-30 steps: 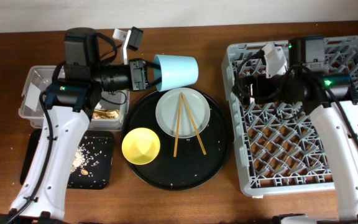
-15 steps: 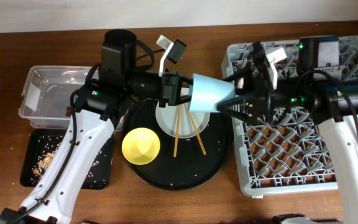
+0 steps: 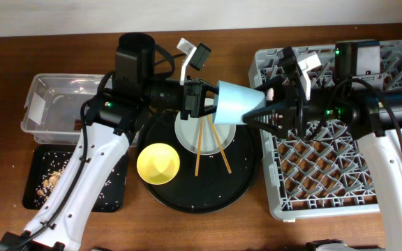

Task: Sort waste into correct bins and load items into the dishwasher rack
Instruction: 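Place the blue cup in the dish rack with the right gripper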

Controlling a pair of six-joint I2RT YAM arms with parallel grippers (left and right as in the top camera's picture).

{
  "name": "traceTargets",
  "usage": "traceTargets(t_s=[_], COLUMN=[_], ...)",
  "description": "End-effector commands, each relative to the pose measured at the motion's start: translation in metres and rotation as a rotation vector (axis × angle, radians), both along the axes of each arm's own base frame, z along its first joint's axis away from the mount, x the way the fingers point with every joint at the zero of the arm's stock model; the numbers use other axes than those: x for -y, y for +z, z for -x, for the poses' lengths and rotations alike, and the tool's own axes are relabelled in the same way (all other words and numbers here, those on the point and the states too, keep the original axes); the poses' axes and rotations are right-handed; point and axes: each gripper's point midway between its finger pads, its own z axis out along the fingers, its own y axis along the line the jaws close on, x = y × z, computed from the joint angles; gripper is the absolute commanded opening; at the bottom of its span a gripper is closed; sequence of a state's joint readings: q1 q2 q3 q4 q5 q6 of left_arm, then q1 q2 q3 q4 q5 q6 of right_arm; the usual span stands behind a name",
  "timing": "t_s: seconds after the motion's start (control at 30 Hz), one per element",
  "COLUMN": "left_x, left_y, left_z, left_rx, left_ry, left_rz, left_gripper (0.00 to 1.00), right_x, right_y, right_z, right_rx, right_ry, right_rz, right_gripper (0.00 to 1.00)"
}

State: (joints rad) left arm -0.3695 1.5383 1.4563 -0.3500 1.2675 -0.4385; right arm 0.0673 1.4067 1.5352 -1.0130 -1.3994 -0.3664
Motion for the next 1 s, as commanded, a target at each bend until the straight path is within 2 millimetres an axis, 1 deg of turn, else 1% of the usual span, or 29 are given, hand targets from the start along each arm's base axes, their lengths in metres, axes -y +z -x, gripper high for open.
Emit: traceTargets(t_s=[0.0, 0.03, 0.07, 0.1, 0.13, 0.17, 0.2, 0.23, 0.27, 0.3, 0.33, 0.37, 0.4, 0.43, 0.47, 0.53, 0.57, 0.6, 0.63, 0.67, 0.7, 0.77, 0.8, 0.9, 0.93, 0.97], left_x=[0.006, 0.006, 0.006, 0.006, 0.004, -0.001, -0.016, -0.037, -0.059, -0.084, -0.111, -0.134, -0.147, -0.159, -0.166, -0.182, -0.186, -0.188, -0.188, -0.188, -0.188, -0.188, -0.188, -0.188, -0.188, -0.188], left_y=[0.001, 0.0, 0.0, 0.0, 0.0, -0.002, -0.004, -0.006, -0.008, -0.012, -0.019, -0.033, -0.05, -0.074, -0.086, -0.112, -0.119, -0.121, -0.121, -0.121, -0.121, -0.121, -0.121, -0.121, -0.121, -0.121], left_z=[0.004, 0.003, 0.002, 0.002, -0.001, -0.01, -0.028, -0.049, -0.069, -0.088, -0.103, -0.112, -0.114, -0.114, -0.112, -0.103, -0.099, -0.098, -0.099, -0.099, -0.099, -0.099, -0.099, -0.099, -0.099, -0.099], left_rx=[0.006, 0.007, 0.007, 0.007, 0.009, 0.011, 0.016, 0.018, 0.021, 0.016, -0.012, -0.081, -0.155, -0.242, -0.286, -0.375, -0.404, -0.409, -0.409, -0.41, -0.41, -0.409, -0.41, -0.41, -0.409, -0.41], left_ry=[-0.017, -0.01, -0.009, -0.008, 0.005, 0.045, 0.122, 0.21, 0.303, 0.4, 0.498, 0.584, 0.647, 0.731, 0.769, 0.843, 0.859, 0.869, 0.871, 0.871, 0.871, 0.871, 0.871, 0.871, 0.871, 0.871], left_rz=[0.002, -0.001, -0.002, -0.002, -0.005, -0.014, -0.027, -0.04, -0.055, -0.073, -0.102, -0.147, -0.202, -0.297, -0.35, -0.469, -0.504, -0.518, -0.52, -0.52, -0.52, -0.52, -0.52, -0.52, -0.52, -0.52], left_gripper=[0.0, 0.0, 0.01, 0.14, 0.24, 0.32, 0.45, 0.51, 0.55, 0.59, 0.63, 0.65, 0.66, 0.71, 0.74, 0.99, 0.99, 0.99, 0.99, 0.99, 0.99, 0.99, 0.99, 0.99, 0.99, 0.99], right_x=[-0.001, -0.001, -0.001, -0.001, 0.0, 0.0, 0.002, 0.006, 0.011, 0.018, 0.03, 0.058, 0.095, 0.139, 0.159, 0.199, 0.208, 0.22, 0.227, 0.232, 0.238, 0.245, 0.244, 0.246, 0.246, 0.247], right_y=[0.005, 0.005, 0.005, 0.003, 0.002, 0.0, -0.006, -0.014, -0.025, -0.036, -0.049, -0.071, -0.089, -0.1, -0.104, -0.113, -0.118, -0.133, -0.142, -0.152, -0.166, -0.183, -0.194, -0.227, -0.237, -0.252], right_z=[0.001, 0.0, 0.0, -0.002, -0.006, -0.008, -0.013, -0.021, -0.031, -0.042, -0.055, -0.076, -0.093, -0.101, -0.101, -0.093, -0.092, -0.096, -0.098, -0.103, -0.111, -0.127, -0.138, -0.155, -0.158, -0.161], right_rx=[0.027, 0.028, 0.028, 0.037, 0.052, 0.054, 0.045, 0.031, 0.012, -0.023, -0.051, -0.123, -0.182, -0.215, -0.221, -0.255, -0.272, -0.341, -0.376, -0.409, -0.455, -0.479, -0.473, -0.508, -0.523, -0.547], right_ry=[-0.001, -0.002, -0.002, -0.012, -0.027, -0.038, -0.072, -0.122, -0.185, -0.262, -0.364, -0.569, -0.798, -1.032, -1.131, -1.302, -1.322, -1.346, -1.345, -1.341, -1.33, -1.326, -1.301, -1.281, -1.271, -1.256], right_rz=[0.007, 0.008, 0.008, 0.019, 0.032, 0.044, 0.081, 0.132, 0.194, 0.259, 0.346, 0.487, 0.629, 0.778, 0.851, 1.013, 1.053, 1.071, 1.083, 1.084, 1.069, 1.063, 1.065, 1.095, 1.106, 1.126], right_gripper=[0.56, 0.52, 0.51, 0.49, 0.48, 0.48, 0.48, 0.48, 0.47, 0.47, 0.47, 0.46, 0.45, 0.45, 0.45, 0.45, 0.45, 0.45, 0.45, 0.44, 0.44, 0.44, 0.44, 0.44, 0.44, 0.44])
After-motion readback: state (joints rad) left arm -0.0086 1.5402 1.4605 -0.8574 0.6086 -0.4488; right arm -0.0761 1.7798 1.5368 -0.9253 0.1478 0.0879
